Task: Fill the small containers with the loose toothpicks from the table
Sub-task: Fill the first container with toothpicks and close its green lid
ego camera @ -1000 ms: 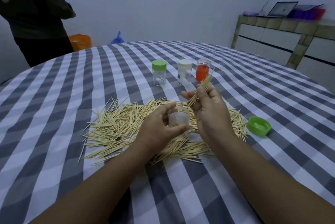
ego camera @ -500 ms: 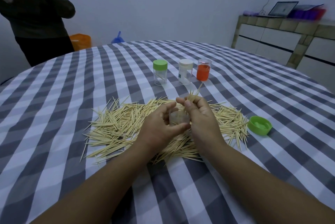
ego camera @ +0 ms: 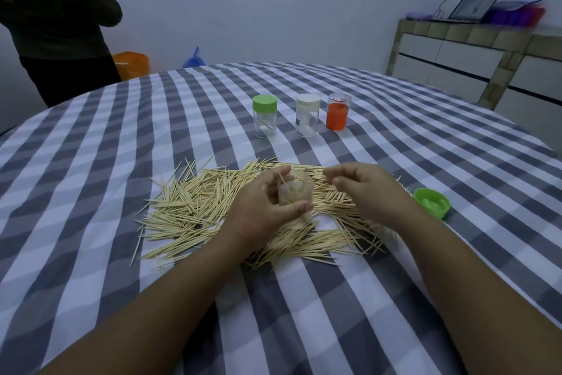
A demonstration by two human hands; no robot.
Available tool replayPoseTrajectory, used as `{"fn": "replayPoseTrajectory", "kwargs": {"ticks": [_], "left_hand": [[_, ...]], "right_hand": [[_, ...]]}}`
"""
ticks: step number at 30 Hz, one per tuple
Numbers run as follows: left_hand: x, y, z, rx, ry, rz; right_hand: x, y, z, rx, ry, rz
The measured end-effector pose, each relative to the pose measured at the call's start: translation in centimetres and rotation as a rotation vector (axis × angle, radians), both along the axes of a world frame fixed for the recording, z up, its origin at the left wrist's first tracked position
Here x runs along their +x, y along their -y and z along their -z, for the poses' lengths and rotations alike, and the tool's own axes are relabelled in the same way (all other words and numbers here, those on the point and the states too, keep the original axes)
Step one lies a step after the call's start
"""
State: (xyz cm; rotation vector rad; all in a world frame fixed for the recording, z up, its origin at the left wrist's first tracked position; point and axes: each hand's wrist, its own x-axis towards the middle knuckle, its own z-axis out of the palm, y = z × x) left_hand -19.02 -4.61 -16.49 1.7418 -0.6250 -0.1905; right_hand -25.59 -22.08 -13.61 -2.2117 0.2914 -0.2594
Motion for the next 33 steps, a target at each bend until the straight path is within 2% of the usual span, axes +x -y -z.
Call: {"fn": "replayPoseTrajectory", "kwargs": {"ticks": [3, 6, 21, 24, 27, 30, 33], "left_hand": [[0.0, -0.1, 0.0, 0.006, -0.006, 0.003], [0.1, -0.2, 0.0, -0.001, -0.012, 0.009], [-0.1, -0.2, -0.2, -0.012, -0.019, 0.014], [-0.1, -0.2, -0.2, -0.01, -0.014, 0.009], [-0.1, -0.2, -0.1, 0.0, -0.01, 0.005], [0.0, -0.3, 0.0, 0.01, -0.006, -0.001], [0.1, -0.1, 0.0, 0.01, -0.008, -0.004]], "right_hand": [[0.0, 1.2, 0.6, -0.416, -0.265, -0.036], [0.1, 1.1, 1.0, -0.612, -0.391, -0.076], [0.9, -0.9, 2.8, -1.045, -0.075, -0.082], [1.1, -0.8, 2.8, -1.008, -0.073, -0.039], [1.3, -0.7, 2.5, -0.858, -0.055, 0.059], [1.0, -0.7, 1.9, -0.576, 0.01, 0.114], [0.7, -1.2, 1.4, -0.137, 0.154, 0.152]]}}
